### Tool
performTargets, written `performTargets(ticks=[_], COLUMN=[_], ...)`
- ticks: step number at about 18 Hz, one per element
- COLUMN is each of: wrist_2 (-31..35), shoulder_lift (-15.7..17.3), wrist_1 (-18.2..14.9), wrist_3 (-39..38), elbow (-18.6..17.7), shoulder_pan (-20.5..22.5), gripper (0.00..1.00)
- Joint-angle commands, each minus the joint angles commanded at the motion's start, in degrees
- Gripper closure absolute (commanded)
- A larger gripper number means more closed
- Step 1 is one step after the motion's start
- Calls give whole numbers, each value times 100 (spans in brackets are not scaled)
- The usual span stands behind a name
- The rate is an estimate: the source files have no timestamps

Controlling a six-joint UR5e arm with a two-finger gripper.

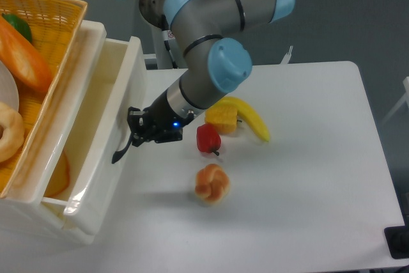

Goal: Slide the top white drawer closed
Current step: 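Push the white drawer into the cabinet with the gripper until shut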

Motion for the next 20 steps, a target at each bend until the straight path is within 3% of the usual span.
performTargets(ticks=[6, 15, 20], wrist_2=[228, 255, 334], shoulder_lift=[-18, -18, -70], wrist_1=[9, 18, 88], wrist_3=[-150, -158, -62], elbow=[0, 9, 96], shoulder_pan=[-308, -387, -282], gripper=[97, 97, 82])
